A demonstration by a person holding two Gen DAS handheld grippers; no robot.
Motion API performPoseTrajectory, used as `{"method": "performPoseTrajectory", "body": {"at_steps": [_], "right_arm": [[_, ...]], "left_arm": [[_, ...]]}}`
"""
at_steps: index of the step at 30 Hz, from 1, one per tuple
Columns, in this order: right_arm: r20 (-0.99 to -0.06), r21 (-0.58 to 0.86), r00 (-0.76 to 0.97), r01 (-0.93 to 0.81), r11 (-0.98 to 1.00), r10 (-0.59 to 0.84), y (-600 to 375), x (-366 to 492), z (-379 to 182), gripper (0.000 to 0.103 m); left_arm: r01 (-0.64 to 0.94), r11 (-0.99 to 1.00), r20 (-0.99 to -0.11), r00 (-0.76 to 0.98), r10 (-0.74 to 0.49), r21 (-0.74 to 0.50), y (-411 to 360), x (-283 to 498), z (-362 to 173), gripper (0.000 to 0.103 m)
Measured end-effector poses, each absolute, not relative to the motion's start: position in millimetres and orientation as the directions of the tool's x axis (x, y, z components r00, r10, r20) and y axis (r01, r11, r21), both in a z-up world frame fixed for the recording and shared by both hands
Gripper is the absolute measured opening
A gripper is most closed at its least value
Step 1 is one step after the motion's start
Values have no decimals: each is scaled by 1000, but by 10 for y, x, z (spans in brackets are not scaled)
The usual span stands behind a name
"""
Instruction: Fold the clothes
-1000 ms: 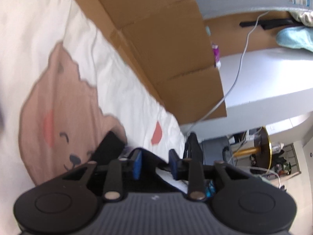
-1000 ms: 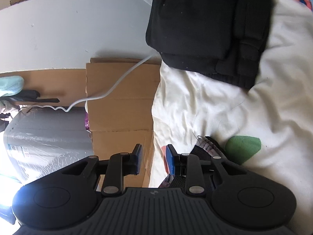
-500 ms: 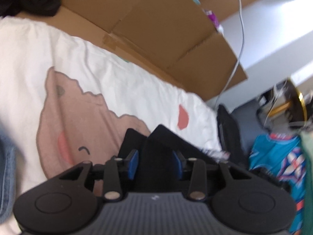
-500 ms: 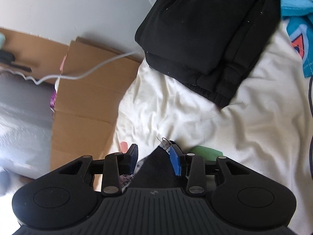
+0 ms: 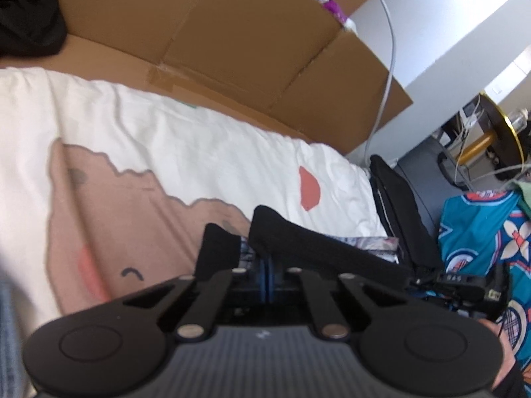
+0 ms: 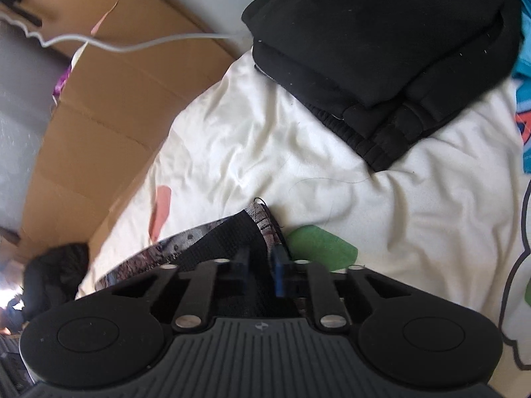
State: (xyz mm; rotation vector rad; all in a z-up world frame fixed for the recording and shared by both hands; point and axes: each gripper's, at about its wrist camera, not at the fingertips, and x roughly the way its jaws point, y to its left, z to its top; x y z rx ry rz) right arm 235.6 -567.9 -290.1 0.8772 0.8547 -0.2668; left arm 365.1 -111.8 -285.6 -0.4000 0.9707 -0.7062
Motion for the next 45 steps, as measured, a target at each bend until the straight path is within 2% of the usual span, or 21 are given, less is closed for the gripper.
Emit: {"method": "performPoseTrajectory", "body": {"at_steps": [13, 18, 22, 27, 32, 34, 36, 40, 45], "right_arm": [[-759, 505, 651, 567, 651, 22, -5692, 2287, -2804, 2], [-698, 547, 716, 539, 641, -7, -5730, 2239, -2700, 2], [-666, 566, 746, 516, 643, -13, -5721, 2253, -2652, 2], [-659, 558, 751, 518, 648, -33, -5722, 2303, -2650, 1], [-691, 551, 723, 541, 636, -17, -5735, 2335, -2743, 0], [-684, 551, 729, 543, 634, -30, -5753, 2305, -2716, 3], [-674, 565, 738, 540, 623, -29, -5770, 2268, -2696, 3], [-669, 599, 743, 523, 606, 19, -5758, 2234, -2702, 5], [-661, 625, 748, 504, 596, 61, -5702, 2112, -2655, 8]], "left_arm": [[295, 759, -662, 372, -651, -580, -1013, 3678, -2860, 2], [285, 745, -630, 402, -664, -603, -1018, 3733, -2883, 2], [278, 752, -640, 400, -656, -598, -998, 3742, -2949, 2], [260, 769, -661, 396, -637, -584, -994, 3709, -3034, 2], [249, 791, -688, 393, -609, -558, -1035, 3742, -3065, 3], [228, 796, -699, 384, -603, -561, -1047, 3758, -3062, 8], [205, 798, -703, 386, -597, -566, -1033, 3755, -3030, 8], [205, 811, -716, 386, -582, -548, -973, 3670, -2923, 23], [225, 829, -739, 376, -559, -512, -892, 3424, -2819, 23]]}}
